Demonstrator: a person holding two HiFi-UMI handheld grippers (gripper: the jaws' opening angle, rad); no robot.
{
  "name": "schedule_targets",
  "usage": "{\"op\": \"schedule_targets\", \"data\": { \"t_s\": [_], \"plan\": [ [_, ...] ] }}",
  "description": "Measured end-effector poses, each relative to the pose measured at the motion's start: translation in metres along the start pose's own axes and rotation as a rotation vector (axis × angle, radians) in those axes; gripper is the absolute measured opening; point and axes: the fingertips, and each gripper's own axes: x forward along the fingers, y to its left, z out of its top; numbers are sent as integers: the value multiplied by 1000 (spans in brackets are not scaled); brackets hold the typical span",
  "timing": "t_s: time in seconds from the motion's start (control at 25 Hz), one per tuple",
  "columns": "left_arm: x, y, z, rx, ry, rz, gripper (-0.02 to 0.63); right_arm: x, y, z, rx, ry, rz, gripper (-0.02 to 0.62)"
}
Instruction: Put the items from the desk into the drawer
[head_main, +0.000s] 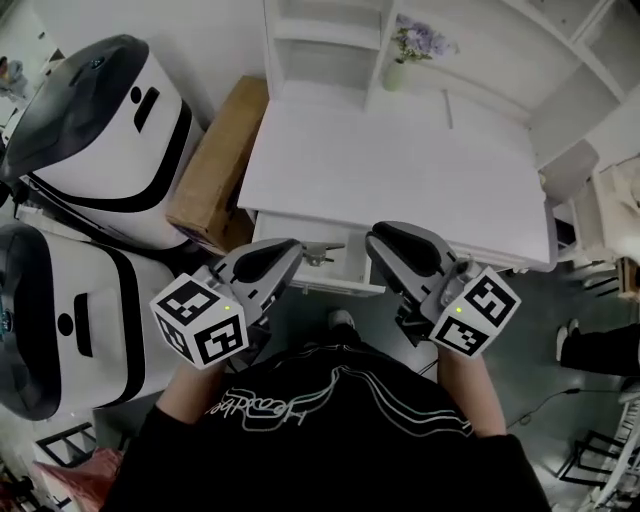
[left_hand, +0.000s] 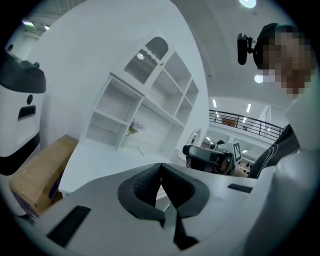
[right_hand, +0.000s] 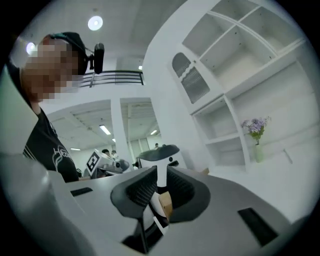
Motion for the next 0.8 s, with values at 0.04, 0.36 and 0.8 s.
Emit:
{"op": "schedule_targets", "data": {
  "t_s": [0.04, 0.36, 0.8],
  "plan": [
    [-1, -5, 1, 7, -3, -11, 20, -5, 8, 4, 5, -23, 24, 72],
    [-3, -31, 9, 15, -11, -67, 20, -22, 26, 4, 31, -60, 19, 54],
    [2, -31, 4, -4, 1, -73, 20, -17, 9, -26, 45, 27, -48, 44]
  ]
}}
